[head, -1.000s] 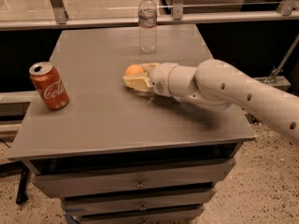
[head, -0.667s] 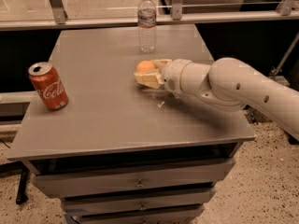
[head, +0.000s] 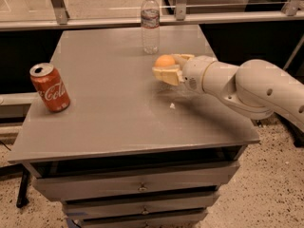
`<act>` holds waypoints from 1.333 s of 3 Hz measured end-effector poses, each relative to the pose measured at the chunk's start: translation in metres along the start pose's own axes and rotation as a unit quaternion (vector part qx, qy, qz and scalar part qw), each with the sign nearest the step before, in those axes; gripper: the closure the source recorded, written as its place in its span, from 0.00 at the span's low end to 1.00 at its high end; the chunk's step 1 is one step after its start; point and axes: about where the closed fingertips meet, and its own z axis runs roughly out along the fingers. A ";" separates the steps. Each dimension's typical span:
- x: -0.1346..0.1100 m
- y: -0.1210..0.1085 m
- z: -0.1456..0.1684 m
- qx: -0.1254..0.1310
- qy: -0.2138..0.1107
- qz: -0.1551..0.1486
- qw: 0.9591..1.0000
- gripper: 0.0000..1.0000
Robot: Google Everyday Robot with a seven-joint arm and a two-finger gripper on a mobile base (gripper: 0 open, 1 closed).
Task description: Move orange near water bottle
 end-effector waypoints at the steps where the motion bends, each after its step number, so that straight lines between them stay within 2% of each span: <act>1: -0.001 -0.024 0.022 0.006 -0.011 -0.019 1.000 1.00; 2: 0.006 -0.055 0.054 0.008 -0.014 -0.030 0.999 1.00; 4: 0.017 -0.094 0.108 -0.003 -0.009 -0.048 0.999 1.00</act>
Offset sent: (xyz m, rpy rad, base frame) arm 0.1399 -0.0130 -0.0257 -0.0427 -0.0909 -0.0092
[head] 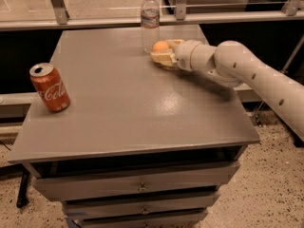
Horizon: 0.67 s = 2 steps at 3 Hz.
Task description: Move orange near water bottle
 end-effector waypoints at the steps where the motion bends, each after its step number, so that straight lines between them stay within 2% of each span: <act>1: 0.002 -0.008 0.010 -0.002 0.004 -0.003 1.000 0.86; 2: 0.002 -0.014 0.014 -0.002 0.007 -0.005 1.000 0.63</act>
Offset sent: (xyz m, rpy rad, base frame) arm 0.0271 -0.0100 -0.0009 -0.0268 0.0035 -0.0087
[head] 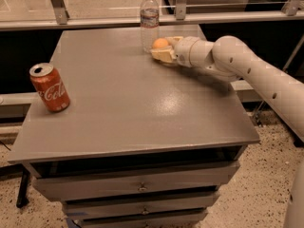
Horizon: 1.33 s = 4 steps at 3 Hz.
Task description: Move orange near water bottle
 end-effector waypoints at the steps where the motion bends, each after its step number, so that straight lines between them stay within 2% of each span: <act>1: 0.001 -0.003 0.000 0.000 0.003 -0.001 1.000 0.40; 2: 0.002 -0.004 -0.001 -0.001 0.006 -0.001 1.000 0.17; 3: 0.005 0.000 -0.003 -0.004 0.008 0.002 1.000 0.00; 4: 0.003 -0.001 -0.012 -0.002 0.005 0.008 1.000 0.00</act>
Offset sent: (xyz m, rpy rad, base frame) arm 0.0016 -0.0118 -0.0008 -0.0148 0.0085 -0.0084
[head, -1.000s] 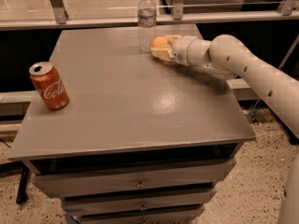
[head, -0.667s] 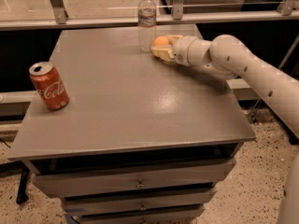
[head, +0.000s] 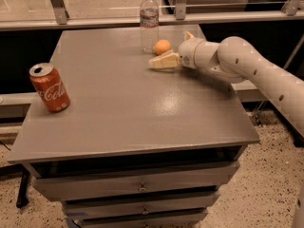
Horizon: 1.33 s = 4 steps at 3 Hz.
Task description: Move orange near water bottle
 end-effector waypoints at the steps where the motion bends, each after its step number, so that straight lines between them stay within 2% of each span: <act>1: -0.015 -0.009 -0.031 -0.006 -0.027 0.009 1.000 0.00; 2: -0.025 -0.026 -0.087 -0.011 -0.049 0.011 0.999 0.00; 3: -0.024 -0.039 -0.151 -0.014 -0.050 0.007 0.999 0.00; 4: -0.020 -0.047 -0.213 0.016 -0.047 0.008 0.999 0.00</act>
Offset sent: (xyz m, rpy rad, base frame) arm -0.0804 -0.1419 0.0781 0.1232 -0.0731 0.0446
